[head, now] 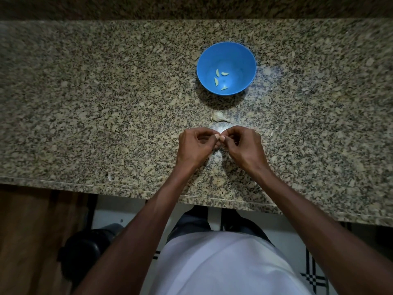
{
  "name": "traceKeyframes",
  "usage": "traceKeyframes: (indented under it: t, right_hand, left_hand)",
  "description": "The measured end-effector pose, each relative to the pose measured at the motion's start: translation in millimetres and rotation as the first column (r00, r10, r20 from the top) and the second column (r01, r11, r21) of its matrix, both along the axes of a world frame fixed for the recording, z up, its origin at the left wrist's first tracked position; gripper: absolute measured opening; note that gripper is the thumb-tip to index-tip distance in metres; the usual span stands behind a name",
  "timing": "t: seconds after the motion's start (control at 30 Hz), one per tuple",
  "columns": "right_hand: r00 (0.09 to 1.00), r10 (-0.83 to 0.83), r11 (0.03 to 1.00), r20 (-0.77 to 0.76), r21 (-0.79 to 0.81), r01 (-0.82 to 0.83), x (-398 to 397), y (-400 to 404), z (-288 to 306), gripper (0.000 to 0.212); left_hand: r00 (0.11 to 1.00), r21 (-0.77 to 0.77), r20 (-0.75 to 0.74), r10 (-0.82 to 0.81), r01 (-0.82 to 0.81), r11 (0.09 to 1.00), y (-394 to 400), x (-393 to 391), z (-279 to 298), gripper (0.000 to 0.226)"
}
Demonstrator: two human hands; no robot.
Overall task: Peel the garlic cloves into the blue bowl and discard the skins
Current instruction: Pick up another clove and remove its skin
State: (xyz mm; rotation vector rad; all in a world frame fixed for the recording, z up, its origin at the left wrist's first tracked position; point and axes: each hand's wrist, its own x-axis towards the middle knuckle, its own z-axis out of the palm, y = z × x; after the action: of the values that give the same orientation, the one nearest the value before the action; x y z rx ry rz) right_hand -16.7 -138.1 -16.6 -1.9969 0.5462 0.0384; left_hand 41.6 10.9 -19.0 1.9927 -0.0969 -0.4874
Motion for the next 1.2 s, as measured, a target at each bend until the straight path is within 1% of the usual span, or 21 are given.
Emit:
traceKeyframes:
  t: [0.1,0.17,0.2,0.23,0.27,0.3,0.33,0.37,0.4,0.43,0.53,0.63,0.7,0.8,0.87,0.93,0.97,1.0,1.1,1.2]
  right_hand:
    - [1.0,-0.029,0.999,0.008,0.026,0.028,-0.8,-0.3,-0.8,0.012]
    - [0.999,-0.026,1.0,0.019,0.017,0.026,-0.5,-1.3,-0.2,0.011]
    - [0.999,-0.019,1.0,0.028,0.008,0.019,-0.5,-1.9,0.5,0.009]
    - [0.999,-0.009,1.0,0.041,-0.003,0.01,-0.6,-2.4,1.5,0.008]
    - [0.998,0.003,1.0,0.055,-0.017,-0.002,-0.7,-2.7,1.9,0.008]
    - [0.997,0.019,1.0,0.068,-0.025,-0.018,-0.7,-3.3,2.0,0.009]
    - [0.997,0.04,0.999,0.073,-0.028,-0.038,-0.6,-3.9,1.2,0.009]
    - [0.996,0.06,0.998,0.068,-0.026,-0.058,-0.6,-4.8,-0.2,0.009]
    - [0.996,0.073,0.997,0.053,-0.011,-0.072,-0.8,-5.8,-1.8,0.008]
    - [0.997,0.075,0.997,0.032,0.028,-0.076,-1.0,-7.5,-3.1,0.007]
    - [0.999,0.039,0.972,-0.023,0.232,-0.032,-0.1,-11.0,-6.5,0.005]
    - [0.999,-0.006,0.921,-0.046,0.39,0.023,-0.3,-12.3,-6.6,0.004]
    - [0.999,-0.031,0.886,-0.044,0.461,0.047,-0.5,-13.4,-6.9,0.006]
    - [0.996,-0.065,0.851,-0.059,0.519,0.086,-0.4,-13.8,-4.2,0.008]
    - [0.993,-0.095,0.792,-0.071,0.599,0.119,-0.6,-12.9,-2.6,0.011]
    - [0.99,-0.114,0.726,-0.084,0.673,0.141,-0.7,-10.7,-1.3,0.015]
    - [0.989,-0.119,0.715,-0.087,0.684,0.146,-0.7,-9.5,-1.8,0.017]
    - [0.989,-0.119,0.724,-0.085,0.675,0.145,-0.7,-8.4,-2.0,0.017]
    - [0.994,-0.101,0.79,-0.042,0.604,0.106,-0.2,-5.1,-0.7,0.016]
    - [0.996,-0.089,0.835,0.011,0.546,0.068,-0.6,-2.2,0.4,0.017]
  left_hand:
    - [0.992,0.105,0.109,-0.055,0.043,0.994,-5.2,-2.8,2.6,0.013]
    - [0.993,0.103,0.102,-0.052,0.042,0.994,-7.9,-4.6,3.6,0.009]
    - [0.999,0.076,0.039,-0.026,0.023,0.997,-8.2,-4.8,2.7,0.009]
    - [0.996,0.016,-0.084,0.016,-0.014,1.0,-7.9,-4.6,1.9,0.011]
    - [0.963,-0.078,-0.262,0.057,-0.08,0.994,-7.1,-3.7,2.5,0.014]
    - [0.891,-0.175,-0.449,0.073,-0.168,0.97,-5.7,-2.1,4.7,0.016]
    - [0.806,-0.242,-0.589,0.063,-0.25,0.937,-3.6,0.1,7.1,0.017]
    - [0.748,-0.266,-0.662,0.048,-0.295,0.918,-1.0,2.7,7.8,0.017]
    - [0.718,-0.273,-0.695,0.035,-0.309,0.911,1.0,5.2,7.7,0.017]
    - [0.707,-0.281,-0.707,0.021,-0.308,0.909,2.6,7.0,7.8,0.017]
    - [0.736,-0.295,-0.677,-0.001,-0.271,0.916,5.6,9.7,7.4,0.022]
    - [0.816,-0.276,-0.578,-0.006,-0.188,0.943,4.8,9.4,9.7,0.02]
    - [0.877,-0.256,-0.481,-0.009,-0.131,0.958,3.6,8.2,11.3,0.018]
    - [0.94,-0.17,-0.341,-0.008,-0.054,0.984,2.3,6.0,12.3,0.019]
    - [0.967,-0.113,-0.254,-0.011,-0.018,0.993,1.3,4.6,11.7,0.019]
    - [0.984,-0.067,-0.175,-0.011,0.0,0.998,-0.7,3.2,11.6,0.014]
    - [0.989,-0.048,-0.147,-0.006,-0.001,0.999,-2.1,2.3,11.4,0.012]
    - [0.992,-0.028,-0.126,0.002,-0.006,1.0,-3.3,1.5,11.1,0.009]
    - [0.994,0.021,-0.11,0.027,-0.024,0.999,-5.8,-0.7,12.8,0.007]
    - [0.993,0.051,-0.11,0.035,-0.029,0.998,-5.8,-0.5,14.4,0.009]
